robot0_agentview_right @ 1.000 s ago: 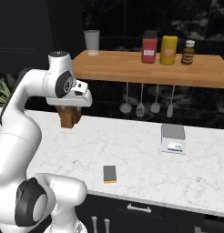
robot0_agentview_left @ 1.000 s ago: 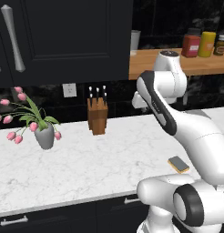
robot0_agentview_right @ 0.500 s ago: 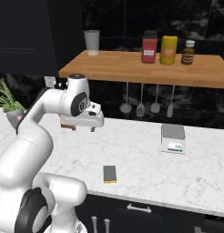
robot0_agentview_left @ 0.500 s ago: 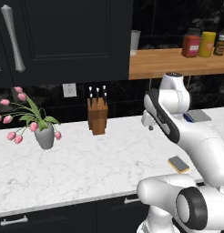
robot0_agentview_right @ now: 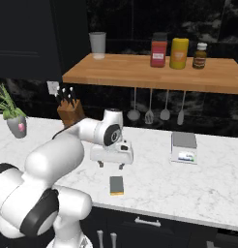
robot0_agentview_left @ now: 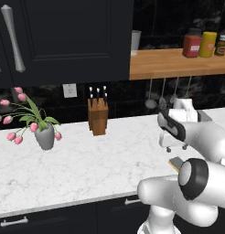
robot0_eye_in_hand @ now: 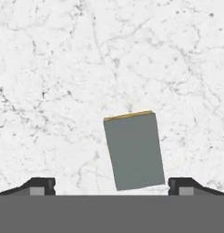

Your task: Pick up the sponge from the counter and clean the cutting board by briefly scrubbing or pressing down on the cutting board. Once finished, release the sponge.

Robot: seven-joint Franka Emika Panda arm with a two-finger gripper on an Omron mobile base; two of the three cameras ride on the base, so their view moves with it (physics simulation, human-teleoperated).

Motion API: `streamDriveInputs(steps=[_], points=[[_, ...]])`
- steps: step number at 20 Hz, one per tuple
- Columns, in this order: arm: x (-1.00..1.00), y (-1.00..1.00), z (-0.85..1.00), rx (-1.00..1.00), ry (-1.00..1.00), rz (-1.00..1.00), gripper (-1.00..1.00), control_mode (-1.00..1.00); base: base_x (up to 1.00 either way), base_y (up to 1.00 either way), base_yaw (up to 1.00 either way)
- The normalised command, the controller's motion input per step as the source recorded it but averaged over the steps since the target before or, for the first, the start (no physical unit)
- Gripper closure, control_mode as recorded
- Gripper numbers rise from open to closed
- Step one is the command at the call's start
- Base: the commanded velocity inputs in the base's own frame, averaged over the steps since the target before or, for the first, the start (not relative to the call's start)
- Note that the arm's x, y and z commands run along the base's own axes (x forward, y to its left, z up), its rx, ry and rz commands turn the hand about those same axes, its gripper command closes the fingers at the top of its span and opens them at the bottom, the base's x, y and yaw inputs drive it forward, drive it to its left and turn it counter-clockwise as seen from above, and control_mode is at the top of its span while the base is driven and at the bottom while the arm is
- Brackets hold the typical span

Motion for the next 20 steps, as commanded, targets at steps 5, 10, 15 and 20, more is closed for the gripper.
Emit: streamDriveInputs(steps=[5, 10, 15, 20], points=[[-0.04, -0.52, -0.53, 0.03, 0.21, 0.0, -1.0, -1.0, 0.0, 0.0, 0.0], [-0.08, -0.08, -0.24, 0.03, 0.06, 0.08, -1.0, -1.0, 0.0, 0.0, 0.0], [0.0, 0.0, 0.0, 0.05, 0.0, 0.19, -1.0, -1.0, 0.0, 0.0, 0.0], [-0.27, 0.0, 0.0, 0.03, 0.0, 0.17, -1.0, -1.0, 0.0, 0.0, 0.0]])
